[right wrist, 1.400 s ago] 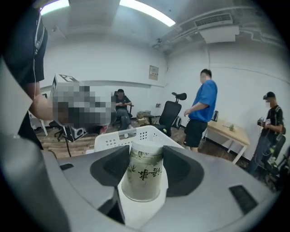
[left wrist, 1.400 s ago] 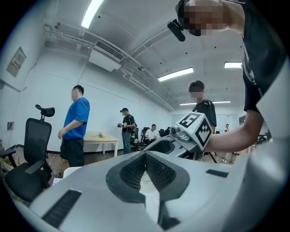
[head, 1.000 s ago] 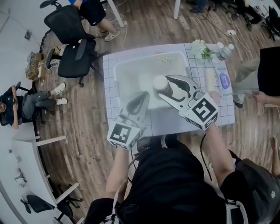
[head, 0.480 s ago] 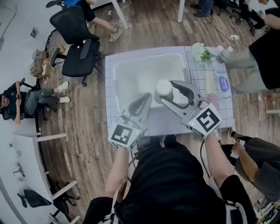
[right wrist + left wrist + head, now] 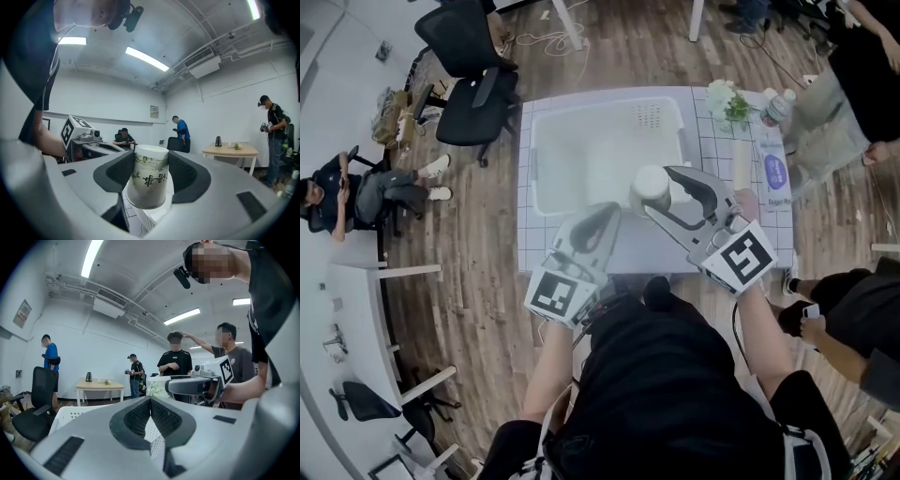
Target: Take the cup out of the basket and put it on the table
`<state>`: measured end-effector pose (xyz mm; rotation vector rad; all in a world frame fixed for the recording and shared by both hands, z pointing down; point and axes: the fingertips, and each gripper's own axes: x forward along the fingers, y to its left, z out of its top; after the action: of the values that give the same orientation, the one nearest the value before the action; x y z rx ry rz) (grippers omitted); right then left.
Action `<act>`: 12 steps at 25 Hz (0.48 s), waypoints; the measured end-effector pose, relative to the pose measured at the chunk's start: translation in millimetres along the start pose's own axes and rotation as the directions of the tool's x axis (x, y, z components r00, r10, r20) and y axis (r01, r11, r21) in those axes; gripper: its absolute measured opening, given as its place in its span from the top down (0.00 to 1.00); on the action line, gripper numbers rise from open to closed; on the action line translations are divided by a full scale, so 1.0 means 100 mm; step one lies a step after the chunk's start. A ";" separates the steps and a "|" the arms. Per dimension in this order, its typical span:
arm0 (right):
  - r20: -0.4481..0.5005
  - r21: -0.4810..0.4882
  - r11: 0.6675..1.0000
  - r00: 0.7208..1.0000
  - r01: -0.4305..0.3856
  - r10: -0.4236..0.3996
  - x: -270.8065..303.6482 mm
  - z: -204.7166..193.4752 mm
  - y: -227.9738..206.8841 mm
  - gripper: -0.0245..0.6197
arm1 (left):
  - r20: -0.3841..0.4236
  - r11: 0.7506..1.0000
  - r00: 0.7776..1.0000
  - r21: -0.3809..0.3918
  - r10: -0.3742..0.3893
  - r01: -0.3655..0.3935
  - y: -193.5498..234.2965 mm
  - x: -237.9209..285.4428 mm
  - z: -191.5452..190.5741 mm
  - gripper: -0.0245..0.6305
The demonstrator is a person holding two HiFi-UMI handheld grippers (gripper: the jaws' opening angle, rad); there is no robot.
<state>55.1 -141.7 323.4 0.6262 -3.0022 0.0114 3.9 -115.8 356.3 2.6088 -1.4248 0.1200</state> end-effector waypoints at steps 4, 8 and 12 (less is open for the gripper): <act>-0.037 0.002 1.000 0.999 -0.002 0.003 -0.11 -0.07 0.11 0.58 | 0.029 1.000 1.000 -0.025 -0.003 0.003 -0.11 -0.10 0.03 0.95; -0.009 0.000 1.000 1.000 0.013 -0.013 -0.14 -0.04 0.21 0.58 | 0.009 1.000 1.000 -0.018 0.005 -0.005 -0.11 -0.23 -0.06 0.95; -0.018 -0.007 1.000 1.000 0.021 -0.022 -0.16 -0.01 0.40 0.58 | 0.021 1.000 1.000 -0.003 -0.017 0.017 -0.15 -0.39 -0.05 0.95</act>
<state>54.2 -98.3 323.3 0.6540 -2.9766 0.0049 -4.2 -74.8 354.1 2.6269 -1.4080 0.0893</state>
